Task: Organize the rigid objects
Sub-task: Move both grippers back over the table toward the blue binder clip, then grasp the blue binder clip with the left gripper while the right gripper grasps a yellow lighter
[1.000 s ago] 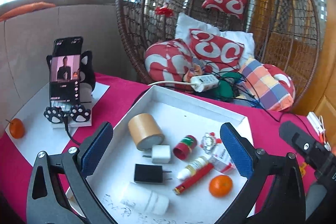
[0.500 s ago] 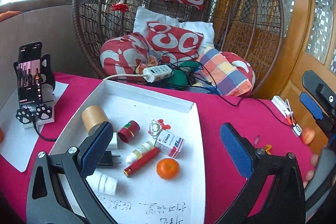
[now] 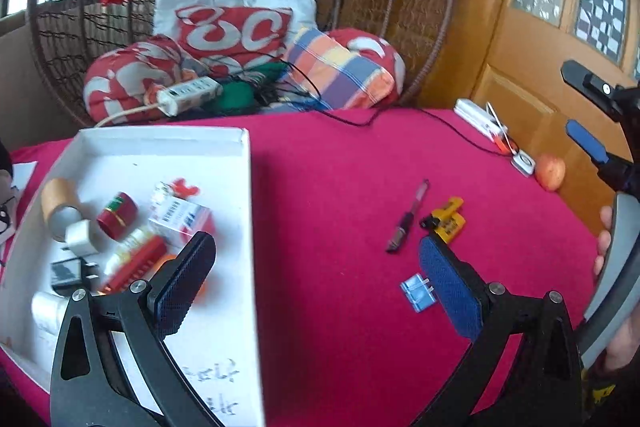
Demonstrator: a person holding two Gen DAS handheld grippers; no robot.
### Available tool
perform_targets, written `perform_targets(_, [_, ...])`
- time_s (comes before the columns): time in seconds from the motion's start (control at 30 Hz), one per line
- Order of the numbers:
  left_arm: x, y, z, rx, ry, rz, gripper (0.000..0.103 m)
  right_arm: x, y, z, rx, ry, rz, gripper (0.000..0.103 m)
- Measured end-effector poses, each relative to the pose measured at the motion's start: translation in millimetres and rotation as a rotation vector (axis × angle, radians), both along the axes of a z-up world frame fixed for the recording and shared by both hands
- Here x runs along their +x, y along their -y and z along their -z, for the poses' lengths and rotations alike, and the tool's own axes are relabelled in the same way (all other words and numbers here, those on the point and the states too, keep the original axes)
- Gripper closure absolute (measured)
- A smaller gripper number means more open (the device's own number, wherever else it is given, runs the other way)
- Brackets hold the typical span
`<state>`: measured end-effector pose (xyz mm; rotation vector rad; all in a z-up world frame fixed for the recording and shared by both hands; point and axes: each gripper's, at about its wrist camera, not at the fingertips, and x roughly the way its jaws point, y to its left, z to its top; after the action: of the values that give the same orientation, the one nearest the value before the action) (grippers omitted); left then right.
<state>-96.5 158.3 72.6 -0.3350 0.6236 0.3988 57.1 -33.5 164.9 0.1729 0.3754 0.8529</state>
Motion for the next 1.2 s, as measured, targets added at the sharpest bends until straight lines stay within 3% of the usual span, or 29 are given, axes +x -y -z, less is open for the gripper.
perform_targets(0.1, [26.6, 19.1, 23.3, -0.055, -0.088, 0.096, 0.000, 15.5, 17.0, 13.2, -0.008, -0.045, 0.037, 0.000])
perform_targets(0.17, [40.2, 33.5, 36.3, -0.052, -0.125, 0.139, 0.000, 25.4, 26.2, 21.2, -0.007, -0.083, 0.053, 0.000])
perform_targets(0.47, [81.8, 59.9, 64.7, 0.077, -0.211, 0.302, 0.007, 53.2, 60.9, 42.1, 0.010, -0.171, 0.090, 0.000])
perform_targets(0.53, [88.6, 58.9, 68.0, 0.077, -0.220, 0.338, 0.015, 60.1, 61.2, 48.2, -0.004, -0.200, 0.071, 0.000])
perform_targets(0.63, [93.6, 60.2, 71.7, 0.083, -0.232, 0.373, 0.026, 75.6, 50.8, 62.9, -0.079, -0.271, -0.009, 0.000])
perform_targets(0.7, [91.7, 62.3, 70.5, 0.099, -0.222, 0.390, 0.047, 80.9, 40.2, 73.6, -0.149, -0.295, -0.044, 0.000])
perform_targets(0.73, [90.0, 62.0, 69.7, 0.098, -0.218, 0.392, 0.067, 80.9, 33.4, 79.8, -0.197, -0.297, -0.064, 0.000])
perform_targets(0.77, [87.9, 60.2, 69.0, 0.099, -0.219, 0.384, 0.071, 80.0, 29.2, 84.6, -0.223, -0.294, -0.081, 0.000])
perform_targets(1.0, [69.1, 56.4, 67.4, 0.050, -0.208, 0.363, 0.071, 52.6, -28.4, 108.5, -0.482, -0.209, -0.316, 0.000])
perform_targets(1.2, [58.4, 54.5, 60.1, 0.036, -0.185, 0.344, 0.071, 46.6, -61.8, 127.1, -0.610, -0.195, -0.365, 0.000])
